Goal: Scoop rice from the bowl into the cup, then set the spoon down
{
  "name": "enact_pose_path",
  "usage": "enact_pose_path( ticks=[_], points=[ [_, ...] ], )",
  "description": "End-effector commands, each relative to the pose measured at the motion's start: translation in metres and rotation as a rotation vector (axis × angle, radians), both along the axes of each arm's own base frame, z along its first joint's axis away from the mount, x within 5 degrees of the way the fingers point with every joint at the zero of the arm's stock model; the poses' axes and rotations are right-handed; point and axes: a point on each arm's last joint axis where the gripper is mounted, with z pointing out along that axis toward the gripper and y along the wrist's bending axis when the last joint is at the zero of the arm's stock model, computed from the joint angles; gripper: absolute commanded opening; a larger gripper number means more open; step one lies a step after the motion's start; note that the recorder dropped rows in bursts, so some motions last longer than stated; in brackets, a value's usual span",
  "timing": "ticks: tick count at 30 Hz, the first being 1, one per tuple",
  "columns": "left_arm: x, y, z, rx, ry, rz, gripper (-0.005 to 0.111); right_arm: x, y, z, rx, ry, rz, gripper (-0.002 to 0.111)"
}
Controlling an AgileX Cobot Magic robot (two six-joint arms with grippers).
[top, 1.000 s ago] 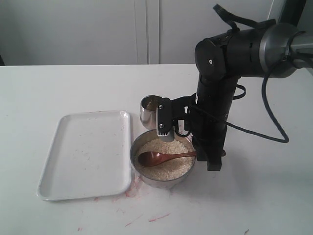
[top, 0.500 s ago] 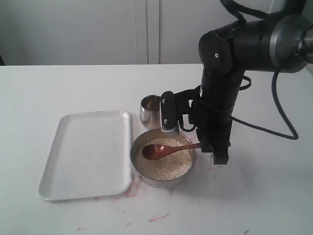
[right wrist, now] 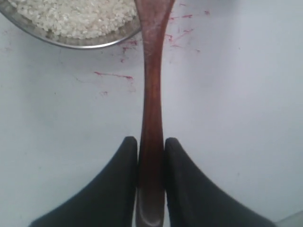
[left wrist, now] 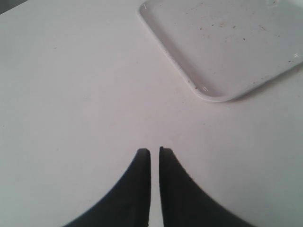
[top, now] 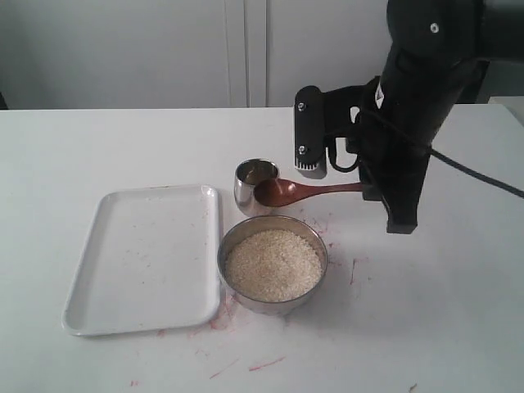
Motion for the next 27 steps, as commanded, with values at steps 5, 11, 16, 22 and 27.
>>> enact_pose_path(
  ticks=[5, 11, 16, 22, 27],
  points=[
    [-0.001, 0.0, -0.007, -0.005, 0.057, -0.002, 0.014, -0.021, 0.026, 0.018, -0.202, -0.162, -0.023, 0.0],
    [-0.001, 0.0, -0.007, -0.005, 0.057, -0.002, 0.014, -0.032, 0.046, 0.021, -0.288, -0.248, -0.069, 0.0],
    [-0.001, 0.0, -0.007, -0.005, 0.057, -0.002, 0.014, -0.032, 0.064, 0.01, -0.331, -0.286, -0.051, 0.0],
    [-0.001, 0.0, -0.007, -0.005, 0.057, -0.002, 0.014, -0.032, 0.083, -0.013, -0.362, -0.243, -0.014, 0.0],
    [-0.001, 0.0, -0.007, -0.005, 0.057, -0.002, 0.014, -0.025, 0.087, -0.025, -0.39, -0.26, -0.044, 0.0]
  ],
)
